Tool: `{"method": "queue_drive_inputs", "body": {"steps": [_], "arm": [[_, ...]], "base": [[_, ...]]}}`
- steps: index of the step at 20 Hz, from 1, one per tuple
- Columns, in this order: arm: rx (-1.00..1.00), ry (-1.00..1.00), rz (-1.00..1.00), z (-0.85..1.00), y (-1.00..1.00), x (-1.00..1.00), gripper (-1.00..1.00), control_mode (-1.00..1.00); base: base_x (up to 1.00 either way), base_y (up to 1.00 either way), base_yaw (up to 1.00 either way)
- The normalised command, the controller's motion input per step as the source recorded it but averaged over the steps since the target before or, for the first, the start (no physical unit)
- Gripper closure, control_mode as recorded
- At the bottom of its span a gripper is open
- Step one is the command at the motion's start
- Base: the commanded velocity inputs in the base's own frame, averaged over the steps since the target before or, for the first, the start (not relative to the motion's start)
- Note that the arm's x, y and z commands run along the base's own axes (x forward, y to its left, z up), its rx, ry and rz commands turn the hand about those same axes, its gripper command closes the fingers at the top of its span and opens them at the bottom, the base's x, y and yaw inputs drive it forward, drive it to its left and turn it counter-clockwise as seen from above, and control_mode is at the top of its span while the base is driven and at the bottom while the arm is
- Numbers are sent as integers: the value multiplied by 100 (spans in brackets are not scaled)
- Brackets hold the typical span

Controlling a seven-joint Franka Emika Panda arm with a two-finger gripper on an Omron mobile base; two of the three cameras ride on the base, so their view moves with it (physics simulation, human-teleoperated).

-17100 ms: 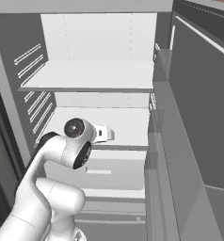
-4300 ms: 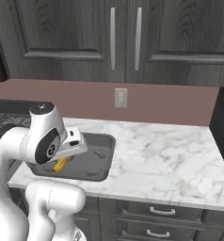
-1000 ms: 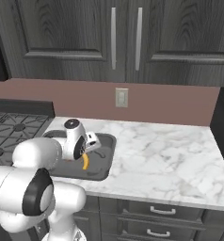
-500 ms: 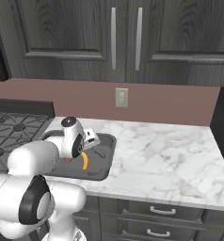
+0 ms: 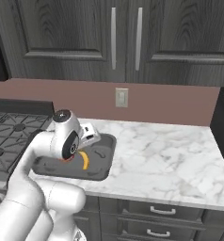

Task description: Pick the peach and banana from the fridge and place them inside the tupperware on the counter.

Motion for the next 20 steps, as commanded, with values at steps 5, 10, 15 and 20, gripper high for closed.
{"method": "queue_drive_inputs", "body": {"steps": [5, 10, 15, 20], "arm": [[0, -25, -1, 89, -18, -100, -100, -100], [-1, -34, 0, 77, 2, -100, -100, -100], [-14, -32, 0, 42, 56, -90, -100, -100], [-23, -26, 0, 0, 91, -70, -100, -100]], "base": [[0, 0, 0], [0, 0, 0], [0, 0, 0], [0, 0, 0]]}}
